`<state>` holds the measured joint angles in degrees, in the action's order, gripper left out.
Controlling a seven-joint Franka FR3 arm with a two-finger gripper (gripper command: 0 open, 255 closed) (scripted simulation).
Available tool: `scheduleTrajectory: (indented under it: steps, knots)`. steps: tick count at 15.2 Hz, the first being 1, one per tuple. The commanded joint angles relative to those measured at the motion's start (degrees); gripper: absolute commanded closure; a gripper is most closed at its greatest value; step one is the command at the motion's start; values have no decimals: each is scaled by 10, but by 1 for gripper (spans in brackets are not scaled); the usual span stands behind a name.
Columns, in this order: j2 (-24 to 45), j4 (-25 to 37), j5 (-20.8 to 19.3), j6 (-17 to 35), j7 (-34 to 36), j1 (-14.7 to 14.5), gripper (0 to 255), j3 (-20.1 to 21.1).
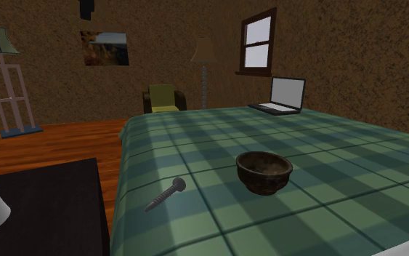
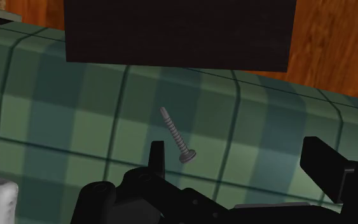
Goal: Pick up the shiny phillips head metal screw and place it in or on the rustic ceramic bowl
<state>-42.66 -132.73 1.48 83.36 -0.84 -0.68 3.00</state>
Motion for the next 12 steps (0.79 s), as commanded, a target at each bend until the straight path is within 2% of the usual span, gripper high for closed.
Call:
scheduleTrajectory:
  steps: [1, 7, 12]
  knots:
    - [0, 0, 0, 0, 0, 0, 0, 0]
    - [12, -107, -5, 127, -7, 0, 0, 1]
    - [50, -178, -10, 241, -11, 2, 0, 2]
